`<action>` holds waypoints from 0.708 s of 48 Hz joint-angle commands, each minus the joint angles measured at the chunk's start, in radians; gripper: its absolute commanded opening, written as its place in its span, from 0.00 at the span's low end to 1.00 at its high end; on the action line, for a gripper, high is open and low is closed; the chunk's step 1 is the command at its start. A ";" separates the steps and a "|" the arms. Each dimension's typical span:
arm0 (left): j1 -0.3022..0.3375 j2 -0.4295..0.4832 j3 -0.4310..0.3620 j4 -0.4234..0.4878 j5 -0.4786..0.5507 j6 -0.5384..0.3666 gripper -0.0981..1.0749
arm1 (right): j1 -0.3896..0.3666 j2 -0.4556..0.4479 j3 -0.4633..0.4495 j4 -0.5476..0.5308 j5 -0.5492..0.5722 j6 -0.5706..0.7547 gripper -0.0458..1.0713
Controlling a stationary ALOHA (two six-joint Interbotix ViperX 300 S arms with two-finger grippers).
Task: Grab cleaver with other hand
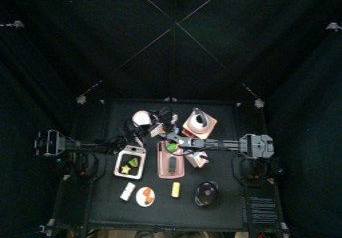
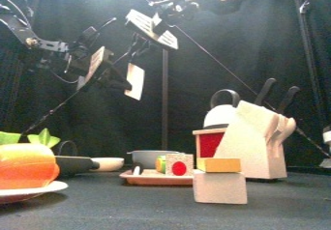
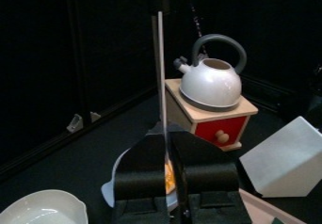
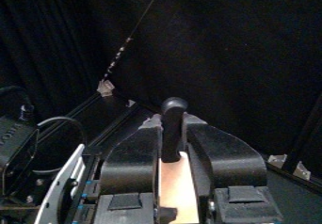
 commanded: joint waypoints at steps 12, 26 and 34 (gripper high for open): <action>-0.066 -0.132 0.055 0.006 -0.011 0.002 0.33 | 0.054 -0.101 0.083 0.014 0.175 -0.003 0.48; -0.087 -0.258 0.133 0.023 0.006 0.002 0.33 | 0.077 -0.126 0.152 0.097 0.227 0.018 0.49; -0.087 -0.282 0.155 0.025 0.018 0.002 0.33 | 0.080 -0.124 0.172 0.094 0.227 0.089 0.58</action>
